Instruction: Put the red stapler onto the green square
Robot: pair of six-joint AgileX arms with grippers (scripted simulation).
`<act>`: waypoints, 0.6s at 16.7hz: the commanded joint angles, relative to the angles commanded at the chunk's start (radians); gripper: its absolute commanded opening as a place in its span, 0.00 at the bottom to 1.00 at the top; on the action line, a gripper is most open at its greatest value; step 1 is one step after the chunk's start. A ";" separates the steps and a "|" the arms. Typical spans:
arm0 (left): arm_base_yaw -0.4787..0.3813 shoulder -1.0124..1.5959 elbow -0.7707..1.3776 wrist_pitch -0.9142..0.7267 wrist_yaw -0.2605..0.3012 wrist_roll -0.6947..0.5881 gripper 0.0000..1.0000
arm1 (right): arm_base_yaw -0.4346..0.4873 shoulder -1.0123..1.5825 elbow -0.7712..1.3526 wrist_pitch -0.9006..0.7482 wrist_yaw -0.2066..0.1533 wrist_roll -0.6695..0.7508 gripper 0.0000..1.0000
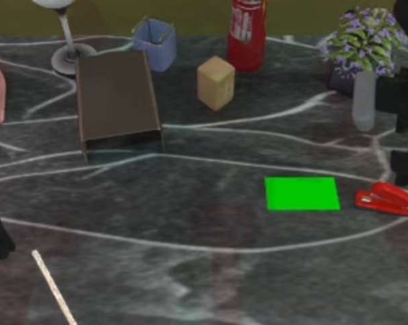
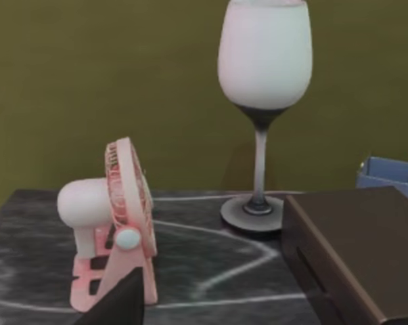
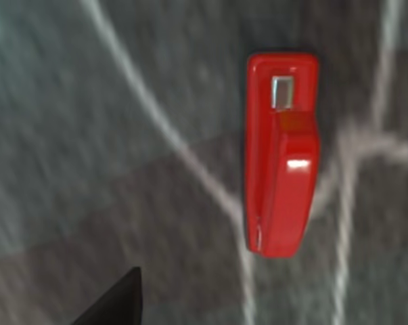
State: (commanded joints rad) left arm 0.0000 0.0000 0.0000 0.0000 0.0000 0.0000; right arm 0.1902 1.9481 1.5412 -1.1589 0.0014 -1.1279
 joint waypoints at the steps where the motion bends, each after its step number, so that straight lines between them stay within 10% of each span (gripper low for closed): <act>1: 0.000 0.000 0.000 0.000 0.000 0.000 1.00 | 0.001 0.009 0.009 -0.005 0.000 -0.006 1.00; 10: 0.000 0.000 0.000 0.000 0.000 0.000 1.00 | 0.000 0.033 -0.047 0.070 0.000 -0.005 1.00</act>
State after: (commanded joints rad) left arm 0.0000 0.0000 0.0000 0.0000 0.0000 0.0000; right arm 0.1902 1.9810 1.4940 -1.0887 0.0014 -1.1331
